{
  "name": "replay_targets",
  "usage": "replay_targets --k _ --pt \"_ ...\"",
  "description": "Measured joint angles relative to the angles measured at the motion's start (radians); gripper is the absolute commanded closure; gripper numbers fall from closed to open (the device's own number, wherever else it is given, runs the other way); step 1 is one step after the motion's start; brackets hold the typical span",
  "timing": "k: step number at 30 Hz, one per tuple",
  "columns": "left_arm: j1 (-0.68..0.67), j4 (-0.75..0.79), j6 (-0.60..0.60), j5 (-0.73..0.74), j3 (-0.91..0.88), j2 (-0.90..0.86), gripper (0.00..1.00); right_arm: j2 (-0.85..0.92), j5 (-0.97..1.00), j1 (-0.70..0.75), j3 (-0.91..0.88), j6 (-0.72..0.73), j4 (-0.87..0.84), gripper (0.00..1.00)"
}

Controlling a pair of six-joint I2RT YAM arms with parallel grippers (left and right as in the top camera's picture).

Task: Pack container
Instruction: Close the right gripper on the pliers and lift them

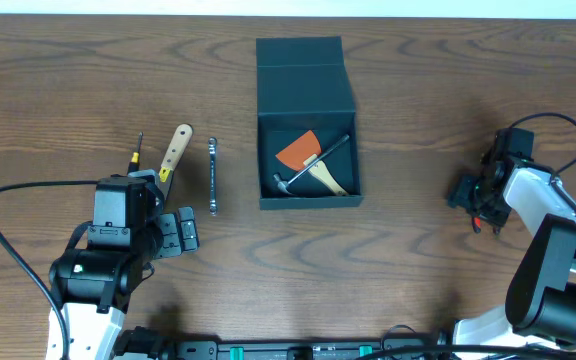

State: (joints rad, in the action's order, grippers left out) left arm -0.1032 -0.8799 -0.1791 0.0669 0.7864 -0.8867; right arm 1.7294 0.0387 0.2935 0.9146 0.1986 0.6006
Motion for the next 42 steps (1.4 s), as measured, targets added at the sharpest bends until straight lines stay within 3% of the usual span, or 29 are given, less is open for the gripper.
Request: replay_targets --k 6,13,16,34,42 --pt "0.0 0.0 0.0 0.0 0.0 0.0 0.02 0.002 -0.002 0.002 0.003 -0.005 0.0 0.75" --pt "0.0 0.0 0.0 0.0 0.0 0.0 0.01 0.003 -0.012 0.004 0.005 -0.005 0.004 0.85" --pt "0.0 0.0 0.0 0.0 0.0 0.0 0.02 0.003 -0.024 0.004 0.006 -0.01 0.004 0.99" --pt "0.0 0.0 0.0 0.0 0.0 0.0 0.02 0.003 -0.104 0.003 0.013 -0.013 0.006 0.99" --pt "0.0 0.0 0.0 0.0 0.0 0.0 0.01 0.002 -0.149 -0.064 0.091 -0.021 0.186 0.99"
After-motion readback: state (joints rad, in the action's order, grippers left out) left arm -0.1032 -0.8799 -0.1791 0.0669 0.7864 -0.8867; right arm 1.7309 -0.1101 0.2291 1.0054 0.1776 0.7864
